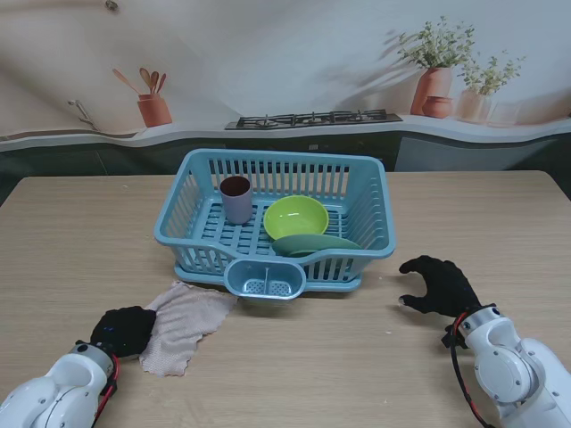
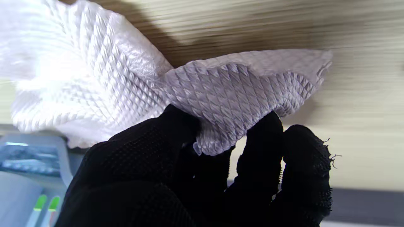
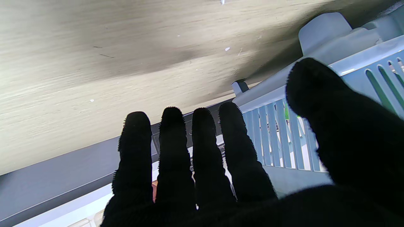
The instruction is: Clear dishes and wipe the table
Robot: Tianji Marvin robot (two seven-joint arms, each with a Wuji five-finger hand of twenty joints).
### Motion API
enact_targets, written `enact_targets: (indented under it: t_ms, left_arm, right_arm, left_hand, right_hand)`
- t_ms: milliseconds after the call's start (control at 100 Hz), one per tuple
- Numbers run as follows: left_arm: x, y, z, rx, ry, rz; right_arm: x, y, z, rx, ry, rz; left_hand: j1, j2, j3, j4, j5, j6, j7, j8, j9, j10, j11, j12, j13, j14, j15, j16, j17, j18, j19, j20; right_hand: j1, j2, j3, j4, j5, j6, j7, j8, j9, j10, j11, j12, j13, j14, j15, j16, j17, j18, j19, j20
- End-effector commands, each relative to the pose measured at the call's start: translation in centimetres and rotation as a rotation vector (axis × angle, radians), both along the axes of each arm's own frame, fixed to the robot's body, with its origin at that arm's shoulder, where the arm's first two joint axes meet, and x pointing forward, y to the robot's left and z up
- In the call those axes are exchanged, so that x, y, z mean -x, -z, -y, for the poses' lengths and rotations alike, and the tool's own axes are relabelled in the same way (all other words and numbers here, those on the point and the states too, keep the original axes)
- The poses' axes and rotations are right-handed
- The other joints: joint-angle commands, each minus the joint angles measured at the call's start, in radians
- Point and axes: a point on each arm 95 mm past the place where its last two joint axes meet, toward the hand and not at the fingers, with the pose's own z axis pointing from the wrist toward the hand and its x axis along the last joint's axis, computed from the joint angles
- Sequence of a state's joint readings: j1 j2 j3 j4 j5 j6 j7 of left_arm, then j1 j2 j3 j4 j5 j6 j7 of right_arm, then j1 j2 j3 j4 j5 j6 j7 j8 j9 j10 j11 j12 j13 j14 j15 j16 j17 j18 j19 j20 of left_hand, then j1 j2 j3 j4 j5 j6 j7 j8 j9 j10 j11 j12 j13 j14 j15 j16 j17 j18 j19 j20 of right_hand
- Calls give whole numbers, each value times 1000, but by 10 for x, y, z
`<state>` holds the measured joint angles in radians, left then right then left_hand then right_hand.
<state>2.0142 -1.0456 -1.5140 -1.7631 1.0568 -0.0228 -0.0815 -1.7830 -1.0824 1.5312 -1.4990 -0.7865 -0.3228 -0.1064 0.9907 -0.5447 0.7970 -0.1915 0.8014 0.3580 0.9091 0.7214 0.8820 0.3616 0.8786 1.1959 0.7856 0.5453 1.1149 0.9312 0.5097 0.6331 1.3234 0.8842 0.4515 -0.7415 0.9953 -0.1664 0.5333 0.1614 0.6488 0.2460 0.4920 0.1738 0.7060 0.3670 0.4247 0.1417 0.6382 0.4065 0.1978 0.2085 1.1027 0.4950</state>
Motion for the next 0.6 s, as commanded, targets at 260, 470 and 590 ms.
enact_targets:
  t_ms: [260,470,590]
  left_arm:
    - [-5,0,66,108,105,-212]
    - [-12,-1,98,146,145,-282]
    - [-17,4,102,124,160,-279]
  right_arm:
    - [2,1,-1,3,-9,-7]
    - [2,0,0,1,-9,-4]
    - [3,1,0,-1,-8,-5]
  left_hand:
    - [76,2,-27,31,70,-94,13,-40,10,-27,-8,-14,38,22,20,17,35,65,71,27]
    - [70,-23,-34,46,86,-92,-11,-101,13,-6,0,-67,63,11,51,22,67,65,105,36]
    - [63,-48,-31,54,87,-118,-30,-159,6,1,25,-142,83,-12,74,19,94,65,129,25]
  right_hand:
    - [12,14,0,19,2,4,-3,10,1,3,-12,-11,5,7,6,-3,-8,-18,3,-4]
    - [10,17,-2,19,2,4,-3,10,1,3,-13,-11,4,7,6,-3,-10,-18,3,-4]
    - [9,19,-3,20,1,3,-3,10,0,3,-13,-11,3,6,5,-3,-11,-18,3,-3]
